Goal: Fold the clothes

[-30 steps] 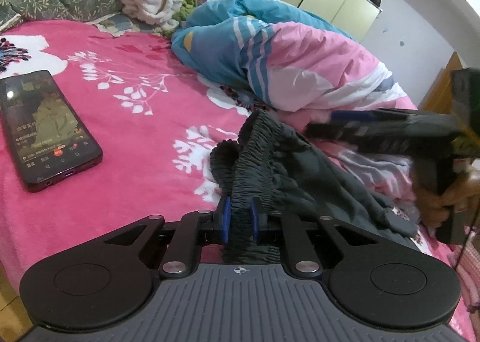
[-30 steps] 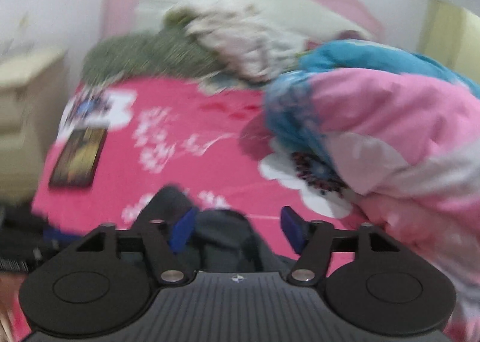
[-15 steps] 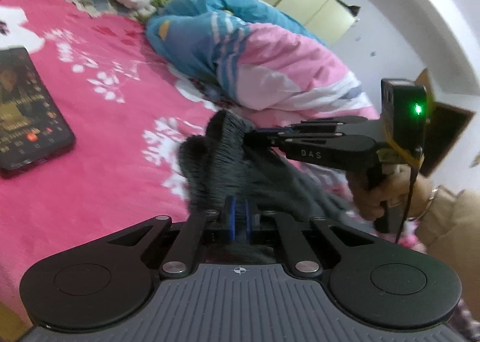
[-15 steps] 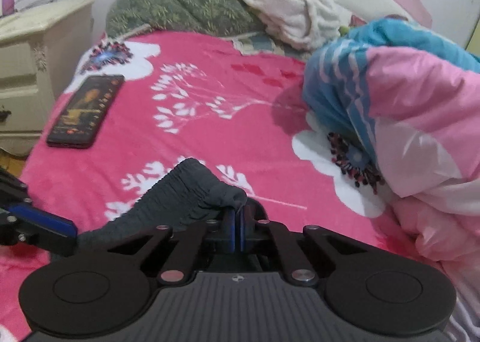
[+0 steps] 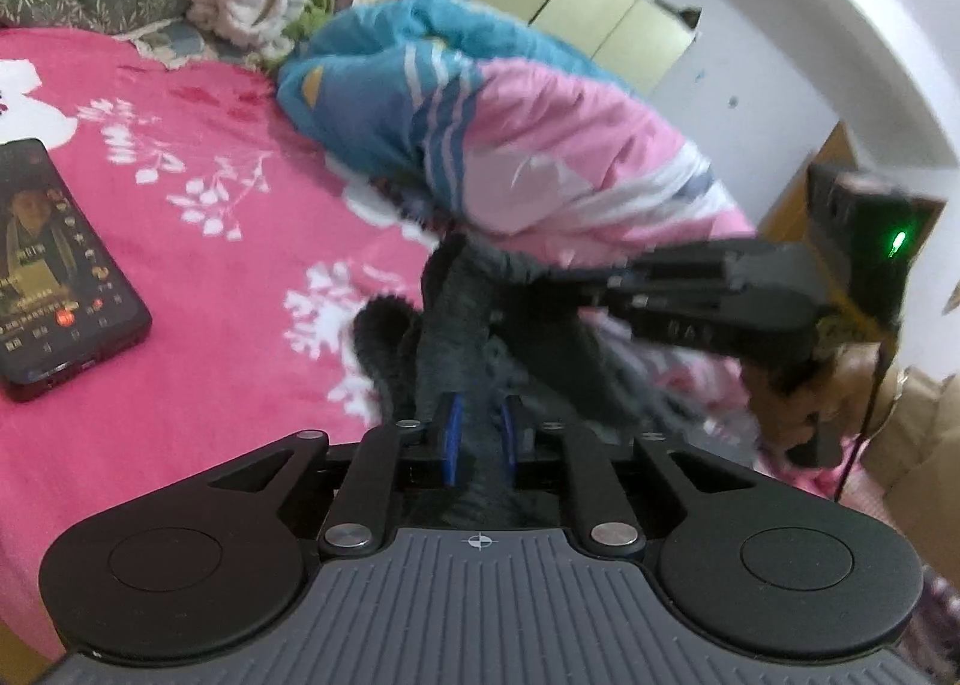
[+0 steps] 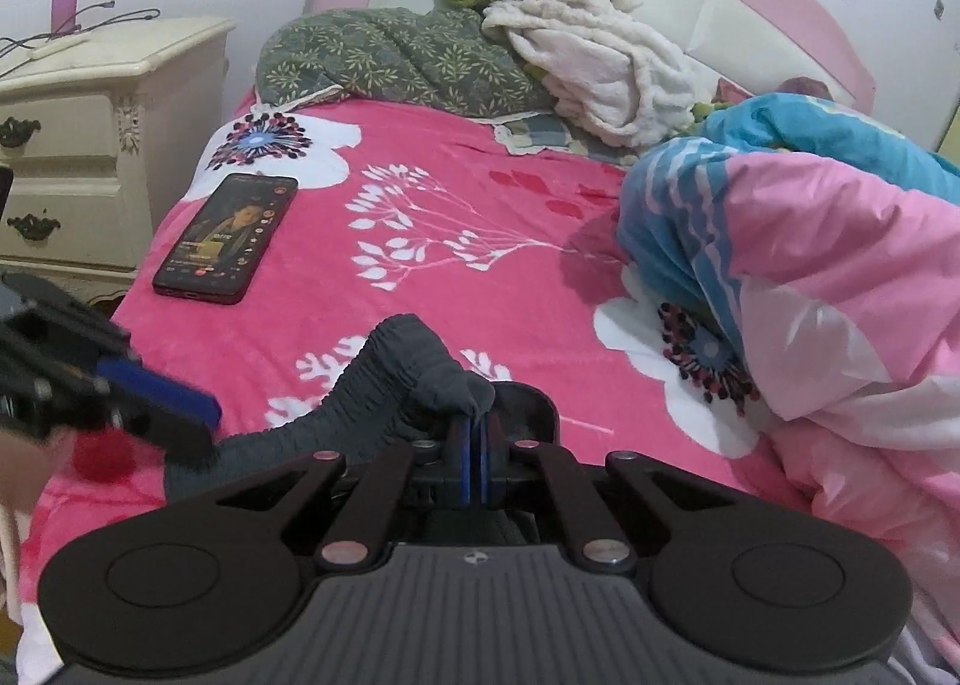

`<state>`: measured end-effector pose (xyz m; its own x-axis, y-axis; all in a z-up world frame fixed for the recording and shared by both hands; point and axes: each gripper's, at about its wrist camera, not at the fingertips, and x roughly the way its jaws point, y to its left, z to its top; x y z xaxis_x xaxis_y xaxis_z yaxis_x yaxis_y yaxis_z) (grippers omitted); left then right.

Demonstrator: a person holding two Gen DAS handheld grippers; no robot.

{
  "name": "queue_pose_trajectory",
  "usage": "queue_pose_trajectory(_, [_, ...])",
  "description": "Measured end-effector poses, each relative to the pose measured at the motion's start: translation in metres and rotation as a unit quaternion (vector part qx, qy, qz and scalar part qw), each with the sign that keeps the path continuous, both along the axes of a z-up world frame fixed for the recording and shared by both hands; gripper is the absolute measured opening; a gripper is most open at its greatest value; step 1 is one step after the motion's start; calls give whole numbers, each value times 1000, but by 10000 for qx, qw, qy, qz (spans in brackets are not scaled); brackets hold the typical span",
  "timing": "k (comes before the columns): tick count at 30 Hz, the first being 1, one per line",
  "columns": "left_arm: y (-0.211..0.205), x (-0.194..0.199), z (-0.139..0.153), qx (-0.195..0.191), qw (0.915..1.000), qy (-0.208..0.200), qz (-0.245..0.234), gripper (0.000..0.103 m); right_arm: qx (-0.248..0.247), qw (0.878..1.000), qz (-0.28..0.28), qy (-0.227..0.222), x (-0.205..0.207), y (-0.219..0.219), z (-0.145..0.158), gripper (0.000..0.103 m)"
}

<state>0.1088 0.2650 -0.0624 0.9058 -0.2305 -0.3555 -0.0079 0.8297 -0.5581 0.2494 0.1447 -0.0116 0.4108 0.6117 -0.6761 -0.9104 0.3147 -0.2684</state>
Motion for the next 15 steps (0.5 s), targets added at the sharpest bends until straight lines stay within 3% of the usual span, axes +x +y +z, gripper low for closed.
queue_pose_trajectory(5, [-2, -2, 1, 162, 9995, 10, 276, 13, 88, 9999, -21, 50, -1, -3, -1, 2])
queue_pose_trajectory(6, [-1, -1, 1, 158, 9993, 41, 345, 19, 101, 9999, -26, 53, -1, -4, -1, 2])
queue_pose_trajectory(7, [0, -1, 1, 157, 9991, 66, 400, 32, 116, 9999, -33, 61, -1, -5, -1, 2])
queue_pose_trajectory(9, [-1, 2, 1, 145, 9990, 95, 407, 48, 149, 9998, -49, 81, -1, -6, 0, 2])
queue_pose_trajectory(12, [-2, 6, 0, 127, 9990, 140, 404, 48, 176, 9998, -81, 97, 0, -6, -2, 2])
queue_pose_trajectory(15, [-5, 11, -2, 97, 9993, 209, 286, 32, 196, 9997, -131, 103, 2, -4, -6, 2])
